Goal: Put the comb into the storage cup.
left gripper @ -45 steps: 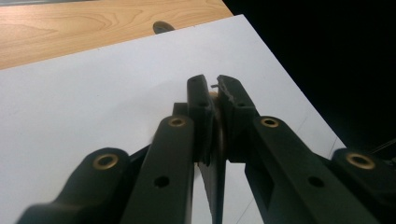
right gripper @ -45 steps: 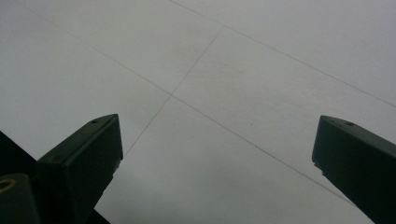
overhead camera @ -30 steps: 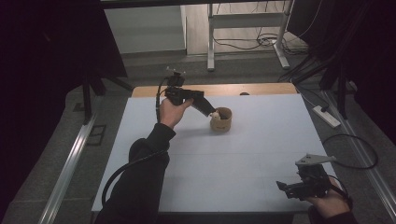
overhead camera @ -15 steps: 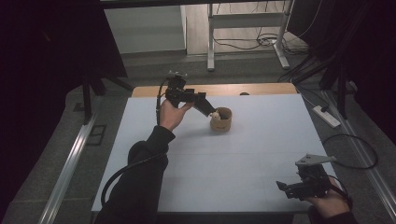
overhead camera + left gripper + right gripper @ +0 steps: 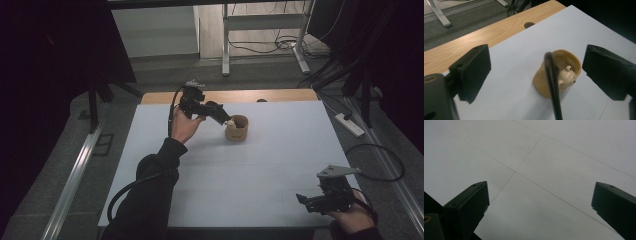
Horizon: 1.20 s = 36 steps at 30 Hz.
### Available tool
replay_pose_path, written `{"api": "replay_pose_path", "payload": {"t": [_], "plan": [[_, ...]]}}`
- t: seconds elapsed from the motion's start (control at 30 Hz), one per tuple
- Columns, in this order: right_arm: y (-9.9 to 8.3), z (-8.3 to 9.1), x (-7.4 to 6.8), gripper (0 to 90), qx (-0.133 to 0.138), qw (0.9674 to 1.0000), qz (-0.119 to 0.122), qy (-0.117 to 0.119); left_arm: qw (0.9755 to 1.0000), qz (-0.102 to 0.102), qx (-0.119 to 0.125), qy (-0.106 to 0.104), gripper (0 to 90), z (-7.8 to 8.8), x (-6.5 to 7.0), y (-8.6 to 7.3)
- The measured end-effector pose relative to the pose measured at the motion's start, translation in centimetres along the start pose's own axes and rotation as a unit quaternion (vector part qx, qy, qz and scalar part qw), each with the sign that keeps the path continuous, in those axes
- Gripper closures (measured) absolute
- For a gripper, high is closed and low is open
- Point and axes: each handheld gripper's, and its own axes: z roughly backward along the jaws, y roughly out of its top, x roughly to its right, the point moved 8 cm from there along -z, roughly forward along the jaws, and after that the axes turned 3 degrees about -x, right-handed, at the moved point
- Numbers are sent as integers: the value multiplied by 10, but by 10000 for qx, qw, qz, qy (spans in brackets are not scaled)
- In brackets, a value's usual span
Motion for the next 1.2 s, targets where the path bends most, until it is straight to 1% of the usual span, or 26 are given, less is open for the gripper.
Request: {"api": "replay_pose_path", "payload": {"t": [0.1, 0.13, 0.2, 0.33, 0.4, 0.5, 0.6, 0.7, 0.73, 0.77, 1.0, 1.2], "plan": [[0, 0, 0, 0, 8, 10000, -19, -3, 9999, -104, 15, 63, 41, 0, 0, -2], [0, 0, 0, 0, 8, 10000, -19, -3, 9999, -104, 15, 63, 30, 0, 0, -2], [1, 2, 0, 0, 72, 10000, -34, 5, 9998, -168, 42, 81, 18, 0, 0, -5], [1, 3, 1, 0, 131, 9999, -61, 11, 9997, -204, 87, 75, 0, 2, -2, -7], [2, 3, 1, 0, 154, 9999, -69, 11, 9997, -193, 114, 75, 0, 2, -2, -7], [2, 5, 1, 0, 230, 9997, -79, 8, 9996, -230, 138, 94, 0, 3, -3, -8], [4, 7, 2, 0, 371, 9993, -60, -46, 9994, -295, 157, 89, 0, 4, -1, -7], [5, 8, 3, 0, 426, 9991, -48, -74, 9993, -336, 142, 63, 0, 3, 1, -7], [6, 8, 3, 0, 484, 9988, -32, -106, 9992, -362, 129, 49, 0, 3, 2, -7], [6, 8, 3, 0, 484, 9988, -32, -106, 9992, -362, 129, 49, 0, 3, 2, -7], [8, 11, 7, 0, 725, 9971, -28, -249, 9991, -407, 134, 19, 0, 3, 5, -9], [8, 10, 7, 0, 691, 9973, -30, -246, 9990, -414, 170, -34, 0, 4, 5, -12]]}}
